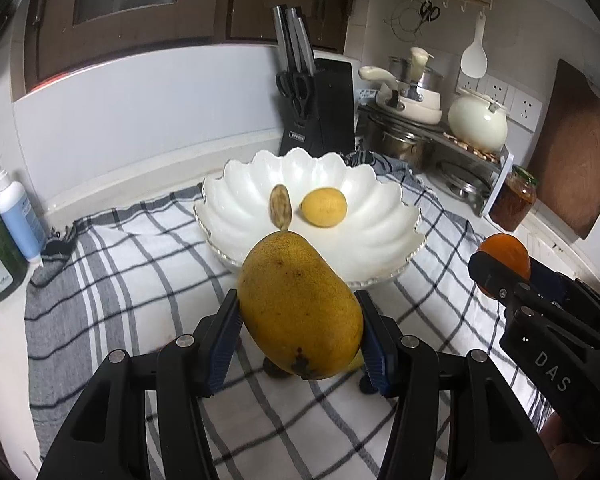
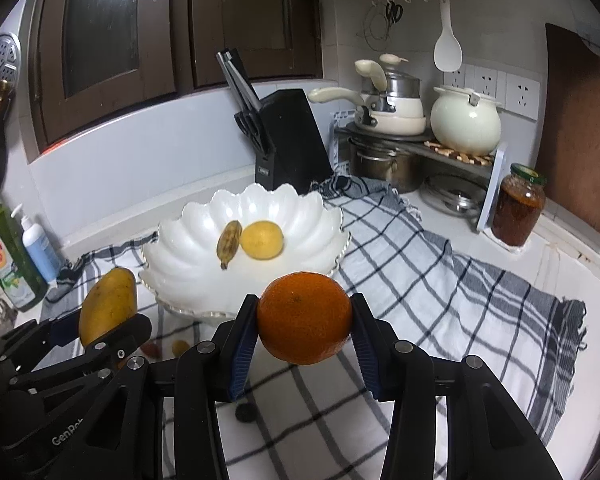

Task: Organize fruits
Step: 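Lift the mango and orange in both tools toward the white bowl, then lower the mango and orange into the bowl and open both tools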

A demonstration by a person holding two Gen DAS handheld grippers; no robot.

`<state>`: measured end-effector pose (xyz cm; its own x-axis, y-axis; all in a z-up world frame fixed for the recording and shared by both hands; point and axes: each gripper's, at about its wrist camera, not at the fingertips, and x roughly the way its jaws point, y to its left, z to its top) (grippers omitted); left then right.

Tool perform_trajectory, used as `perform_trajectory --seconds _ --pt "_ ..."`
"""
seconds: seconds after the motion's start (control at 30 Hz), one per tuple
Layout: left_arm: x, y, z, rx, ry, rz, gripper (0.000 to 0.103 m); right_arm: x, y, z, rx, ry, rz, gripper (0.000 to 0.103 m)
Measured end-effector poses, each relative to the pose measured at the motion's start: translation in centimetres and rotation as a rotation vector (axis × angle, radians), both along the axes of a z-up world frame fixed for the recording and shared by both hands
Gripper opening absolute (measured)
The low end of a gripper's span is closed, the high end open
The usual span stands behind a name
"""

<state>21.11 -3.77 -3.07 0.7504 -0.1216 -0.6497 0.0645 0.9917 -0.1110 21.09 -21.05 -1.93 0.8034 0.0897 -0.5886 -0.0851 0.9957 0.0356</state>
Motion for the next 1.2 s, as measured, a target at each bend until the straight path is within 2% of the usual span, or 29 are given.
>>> perform_trajectory --seconds 0.27,0.6,0.87,1.2 --pt "2.3 1.1 1.1 -0.012 -0.019 0.011 0.054 2.0 0.5 1.2 -0.01 -0.023 -0.002 0.046" --pt "5.4 1.3 1.5 0.009 -0.024 0.008 0.054 4.9 0.7 1.3 -0.011 -0.026 -0.011 0.046" --pt "8.3 1.2 1.0 0.028 -0.022 0.0 0.054 7.3 0.7 0.8 -0.016 -0.019 -0.017 0.046" --pt "11.4 1.0 -1.1 0.042 0.029 0.0 0.054 10.3 0.8 -0.9 -0.022 0.017 -0.011 0.046"
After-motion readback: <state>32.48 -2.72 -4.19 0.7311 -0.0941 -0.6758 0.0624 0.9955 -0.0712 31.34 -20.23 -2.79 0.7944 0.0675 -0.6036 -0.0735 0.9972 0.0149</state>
